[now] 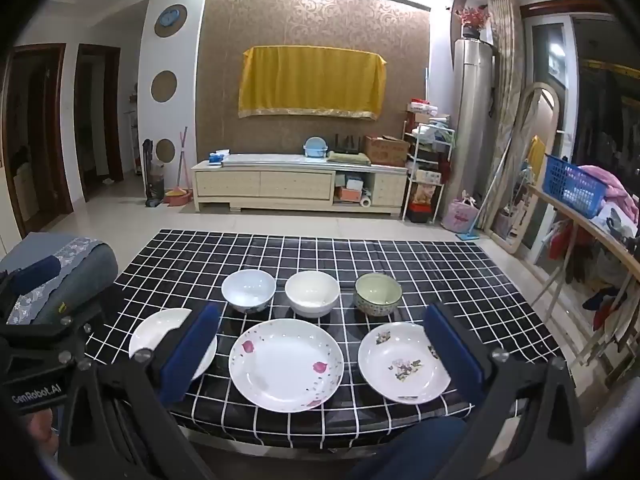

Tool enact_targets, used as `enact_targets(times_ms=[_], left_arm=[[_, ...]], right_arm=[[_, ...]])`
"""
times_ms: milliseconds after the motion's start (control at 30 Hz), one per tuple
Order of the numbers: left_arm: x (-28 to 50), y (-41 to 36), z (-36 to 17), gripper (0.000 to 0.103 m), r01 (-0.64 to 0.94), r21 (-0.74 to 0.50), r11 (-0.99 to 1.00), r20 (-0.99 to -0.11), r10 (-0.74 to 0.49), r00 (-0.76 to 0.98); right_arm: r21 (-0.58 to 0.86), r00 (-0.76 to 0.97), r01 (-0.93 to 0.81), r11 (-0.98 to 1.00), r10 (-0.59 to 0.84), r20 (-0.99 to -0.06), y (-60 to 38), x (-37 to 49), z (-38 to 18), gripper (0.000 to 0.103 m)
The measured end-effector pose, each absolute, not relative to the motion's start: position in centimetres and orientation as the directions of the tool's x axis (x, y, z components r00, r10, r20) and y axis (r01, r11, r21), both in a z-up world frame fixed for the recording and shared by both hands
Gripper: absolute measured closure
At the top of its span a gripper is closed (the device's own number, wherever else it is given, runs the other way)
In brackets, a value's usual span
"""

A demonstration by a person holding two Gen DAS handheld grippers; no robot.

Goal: Organize plates and bowls

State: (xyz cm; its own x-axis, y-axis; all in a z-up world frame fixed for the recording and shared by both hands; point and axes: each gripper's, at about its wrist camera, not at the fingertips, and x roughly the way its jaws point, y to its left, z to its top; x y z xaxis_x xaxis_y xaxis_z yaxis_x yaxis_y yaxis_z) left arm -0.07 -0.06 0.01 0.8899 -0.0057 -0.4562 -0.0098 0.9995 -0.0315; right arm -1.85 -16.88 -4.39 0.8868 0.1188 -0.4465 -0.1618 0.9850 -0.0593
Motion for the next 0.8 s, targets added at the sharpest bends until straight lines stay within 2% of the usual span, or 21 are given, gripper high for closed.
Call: enact_targets(times_ms=[800], left_arm=[[-0.26,0.27,0.22,0.0,-0.027,-0.044,0.999,-0.452,0.004,0.892]], right_arm=[[-0.053,0.886,-0.182,0.982,0.14,-0.443,-16.93,-1.97,-4.38,0.0]])
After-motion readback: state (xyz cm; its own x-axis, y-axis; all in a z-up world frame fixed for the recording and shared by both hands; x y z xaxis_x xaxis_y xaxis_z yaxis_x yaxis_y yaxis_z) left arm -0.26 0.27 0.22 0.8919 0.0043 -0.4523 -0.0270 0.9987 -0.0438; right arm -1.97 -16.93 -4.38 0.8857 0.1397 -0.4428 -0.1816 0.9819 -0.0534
